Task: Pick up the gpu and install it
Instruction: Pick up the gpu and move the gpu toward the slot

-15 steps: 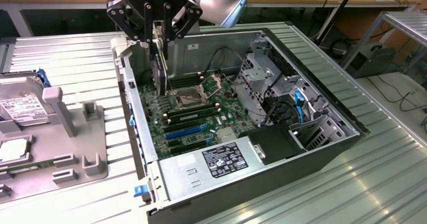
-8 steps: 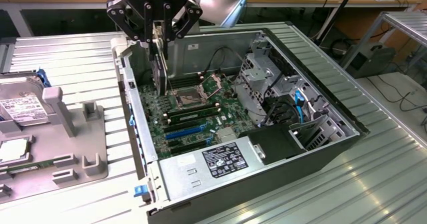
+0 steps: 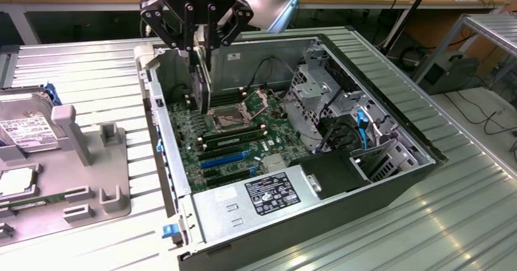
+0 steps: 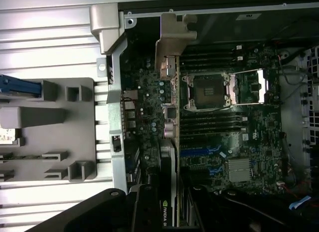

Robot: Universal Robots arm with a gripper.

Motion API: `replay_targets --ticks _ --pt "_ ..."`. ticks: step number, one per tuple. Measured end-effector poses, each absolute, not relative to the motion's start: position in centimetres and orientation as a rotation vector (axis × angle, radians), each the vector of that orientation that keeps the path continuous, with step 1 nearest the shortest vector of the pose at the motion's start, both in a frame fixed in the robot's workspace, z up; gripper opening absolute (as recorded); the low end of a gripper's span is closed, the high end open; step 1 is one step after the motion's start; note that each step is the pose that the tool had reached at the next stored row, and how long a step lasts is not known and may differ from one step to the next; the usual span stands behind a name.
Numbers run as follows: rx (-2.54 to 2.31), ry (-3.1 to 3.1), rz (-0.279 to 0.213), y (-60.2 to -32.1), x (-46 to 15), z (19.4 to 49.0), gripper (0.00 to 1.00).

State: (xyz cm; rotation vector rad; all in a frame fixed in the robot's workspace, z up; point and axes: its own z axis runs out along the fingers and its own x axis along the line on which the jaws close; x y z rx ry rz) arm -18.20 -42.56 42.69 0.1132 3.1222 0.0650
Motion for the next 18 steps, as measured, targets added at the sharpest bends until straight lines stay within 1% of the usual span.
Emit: replay_targets --ticks 18 --pt "0.113 3.122 0.065 -42.6 -12.6 42.7 0.27"
